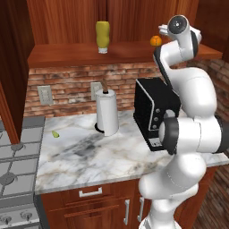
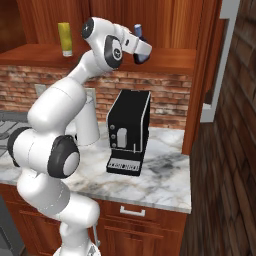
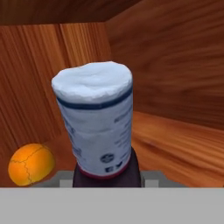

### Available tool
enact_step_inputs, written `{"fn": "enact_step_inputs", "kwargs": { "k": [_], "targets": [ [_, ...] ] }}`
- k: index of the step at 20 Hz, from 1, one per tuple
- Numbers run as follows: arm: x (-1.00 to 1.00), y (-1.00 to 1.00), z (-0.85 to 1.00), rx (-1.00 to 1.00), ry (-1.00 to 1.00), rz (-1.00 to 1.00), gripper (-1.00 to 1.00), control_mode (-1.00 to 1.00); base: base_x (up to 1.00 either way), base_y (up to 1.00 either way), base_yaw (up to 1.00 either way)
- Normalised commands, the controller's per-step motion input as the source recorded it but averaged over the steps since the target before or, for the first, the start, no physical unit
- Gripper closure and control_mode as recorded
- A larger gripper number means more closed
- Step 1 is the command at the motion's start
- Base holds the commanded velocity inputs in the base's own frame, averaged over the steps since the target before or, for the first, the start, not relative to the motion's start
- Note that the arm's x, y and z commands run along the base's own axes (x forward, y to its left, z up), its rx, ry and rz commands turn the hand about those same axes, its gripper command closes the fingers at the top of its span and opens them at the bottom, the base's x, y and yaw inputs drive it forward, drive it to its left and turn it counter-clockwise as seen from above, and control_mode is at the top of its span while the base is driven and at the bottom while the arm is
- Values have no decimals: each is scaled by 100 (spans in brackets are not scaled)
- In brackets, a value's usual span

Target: Pick the mustard and condiment bottle from the counter and place them in the cabinet.

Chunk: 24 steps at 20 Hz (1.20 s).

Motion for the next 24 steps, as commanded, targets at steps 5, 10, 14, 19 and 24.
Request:
{"fn": "enact_step_inputs", "kwargs": {
  "k": [5, 10, 14, 19, 24],
  "targets": [
    [29, -6, -43, 0, 1, 0, 100, -100, 0, 0, 0],
    [28, -4, -54, 0, 2, 0, 100, -100, 0, 0, 0],
    [22, -2, -49, 0, 2, 0, 100, -100, 0, 0, 0],
    [23, 0, -37, 0, 1, 0, -100, -100, 0, 0, 0],
    [19, -5, -26, 0, 0, 0, -100, -100, 0, 0, 0]
  ]
}}
